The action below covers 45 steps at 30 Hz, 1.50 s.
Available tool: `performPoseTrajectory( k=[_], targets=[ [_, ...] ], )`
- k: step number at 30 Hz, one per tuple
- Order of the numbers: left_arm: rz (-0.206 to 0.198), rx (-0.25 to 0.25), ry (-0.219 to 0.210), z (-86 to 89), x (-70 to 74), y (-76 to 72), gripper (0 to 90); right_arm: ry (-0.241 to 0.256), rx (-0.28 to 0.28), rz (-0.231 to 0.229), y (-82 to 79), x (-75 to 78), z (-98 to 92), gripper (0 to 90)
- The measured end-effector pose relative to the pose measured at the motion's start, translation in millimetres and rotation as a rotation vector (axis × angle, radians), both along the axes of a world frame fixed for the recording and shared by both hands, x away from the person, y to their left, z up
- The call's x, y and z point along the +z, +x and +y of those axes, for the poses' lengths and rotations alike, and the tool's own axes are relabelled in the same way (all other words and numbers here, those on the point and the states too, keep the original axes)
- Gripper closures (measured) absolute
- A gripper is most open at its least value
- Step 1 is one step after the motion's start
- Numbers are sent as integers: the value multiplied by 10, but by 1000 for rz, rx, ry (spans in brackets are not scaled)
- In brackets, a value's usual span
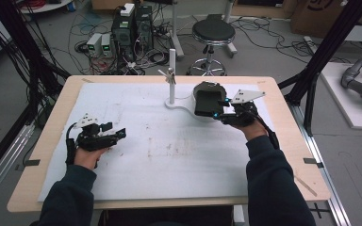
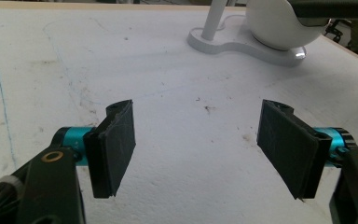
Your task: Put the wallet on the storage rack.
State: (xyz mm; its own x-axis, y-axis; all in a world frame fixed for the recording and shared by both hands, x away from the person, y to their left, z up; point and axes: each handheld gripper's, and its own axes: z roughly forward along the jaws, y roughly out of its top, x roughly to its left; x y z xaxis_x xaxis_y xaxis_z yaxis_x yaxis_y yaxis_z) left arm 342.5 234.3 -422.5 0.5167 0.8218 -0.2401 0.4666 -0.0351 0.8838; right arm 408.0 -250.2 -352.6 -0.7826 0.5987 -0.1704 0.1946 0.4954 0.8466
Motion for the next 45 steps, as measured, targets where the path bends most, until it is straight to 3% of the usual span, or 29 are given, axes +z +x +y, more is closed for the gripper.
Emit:
performPoseTrajectory(
  k=[3, 9, 11, 14, 17, 20, 21, 25, 28, 35, 45],
  targets=[
    [-2, -4, 3, 0, 1, 0, 277, -6, -17, 1, -14, -10, 13, 440],
    [-17, -8, -2, 6, 2, 3, 267, 75, -77, -7, -95, 12, -123, 362],
    [-27, -12, -8, 4, 5, 3, 250, 97, -147, 19, -172, 4, -235, 272],
    [-30, -5, -10, 2, 6, 7, 236, 117, -185, 37, -222, -23, -320, 223],
    [-38, -4, -7, 3, 22, 11, 208, 93, -245, 36, -353, -86, -446, 216],
    [-51, -7, -16, -8, 39, 13, 208, 95, -266, 37, -436, -118, -492, 216],
    [-53, -11, -13, -12, 40, 14, 208, 75, -282, 32, -519, -153, -523, 216],
    [-65, -12, -9, -21, 43, 17, 208, 57, -289, 36, -623, -204, -556, 216],
    [-77, -12, -4, -23, 53, 14, 208, 72, -303, 48, -692, -254, -586, 215],
    [-87, -8, 5, -32, 66, -6, 208, 39, -316, 74, -732, -378, -570, 215],
    [-102, -8, 17, -19, 75, -81, 209, 12, -307, 32, -781, -414, -540, 215]
  ],
)
